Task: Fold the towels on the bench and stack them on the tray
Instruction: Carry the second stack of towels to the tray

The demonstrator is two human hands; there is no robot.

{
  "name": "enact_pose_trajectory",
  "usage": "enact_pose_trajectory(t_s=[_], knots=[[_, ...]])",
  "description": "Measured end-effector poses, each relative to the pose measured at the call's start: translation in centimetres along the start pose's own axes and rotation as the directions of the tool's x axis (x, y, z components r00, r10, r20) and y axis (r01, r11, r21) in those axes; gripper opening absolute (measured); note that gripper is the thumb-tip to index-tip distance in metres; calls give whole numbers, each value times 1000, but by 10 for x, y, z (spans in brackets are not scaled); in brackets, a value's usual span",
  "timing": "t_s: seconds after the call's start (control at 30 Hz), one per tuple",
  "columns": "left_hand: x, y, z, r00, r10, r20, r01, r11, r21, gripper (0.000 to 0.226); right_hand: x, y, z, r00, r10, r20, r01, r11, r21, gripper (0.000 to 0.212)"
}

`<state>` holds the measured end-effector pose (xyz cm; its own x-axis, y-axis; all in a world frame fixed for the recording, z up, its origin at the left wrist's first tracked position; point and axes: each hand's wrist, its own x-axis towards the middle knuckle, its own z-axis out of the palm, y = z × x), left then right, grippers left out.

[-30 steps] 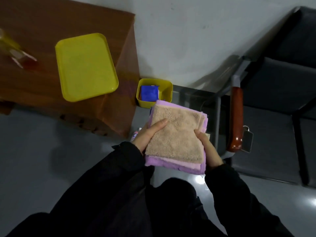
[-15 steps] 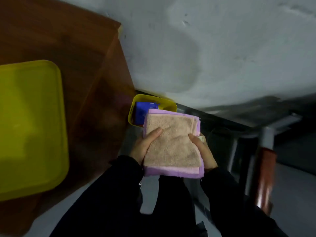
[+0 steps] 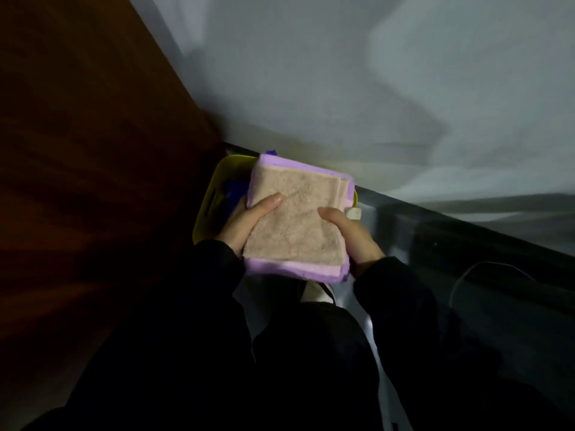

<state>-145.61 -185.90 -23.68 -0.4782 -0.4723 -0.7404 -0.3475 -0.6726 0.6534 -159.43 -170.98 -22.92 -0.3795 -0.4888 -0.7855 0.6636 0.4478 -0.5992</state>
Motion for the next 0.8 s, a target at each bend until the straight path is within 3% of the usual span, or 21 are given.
enact_pose_trajectory(t_s=[0.17,0.3,0.43,0.5,0.57,0.6,0.63,0.7,0.73,0.77,0.8], knots=[[45,-30,0,993,-55,107,56,998,-13,42,49,44,1,983,-90,-162,96,995,30,26],[56,-37,11,981,-95,170,101,994,-29,39,51,50,-11,972,-137,-192,151,987,62,36],[66,-44,9,973,-152,176,167,983,-73,25,61,46,-8,964,-128,-234,124,992,-34,26],[79,-52,6,981,-104,164,113,992,-47,42,71,48,-2,941,-159,-297,124,983,-135,41],[88,-57,6,990,-10,142,3,999,50,48,77,52,3,889,-293,-351,197,938,-284,69],[89,-57,6,991,35,128,-52,990,135,42,75,55,5,838,-425,-342,261,863,-432,83],[88,-56,7,990,72,121,-98,971,219,33,69,57,7,759,-589,-278,324,711,-624,92],[93,-57,7,986,112,121,-147,931,335,18,59,61,12,571,-820,19,341,216,-915,91],[95,-58,7,985,113,127,-154,911,383,19,58,64,15,544,-819,184,353,25,-935,86],[97,-59,6,986,107,131,-152,895,420,26,61,69,17,581,-761,287,374,-64,-925,82],[100,-58,4,985,81,150,-137,901,411,34,65,74,19,659,-680,321,369,-78,-926,81]])
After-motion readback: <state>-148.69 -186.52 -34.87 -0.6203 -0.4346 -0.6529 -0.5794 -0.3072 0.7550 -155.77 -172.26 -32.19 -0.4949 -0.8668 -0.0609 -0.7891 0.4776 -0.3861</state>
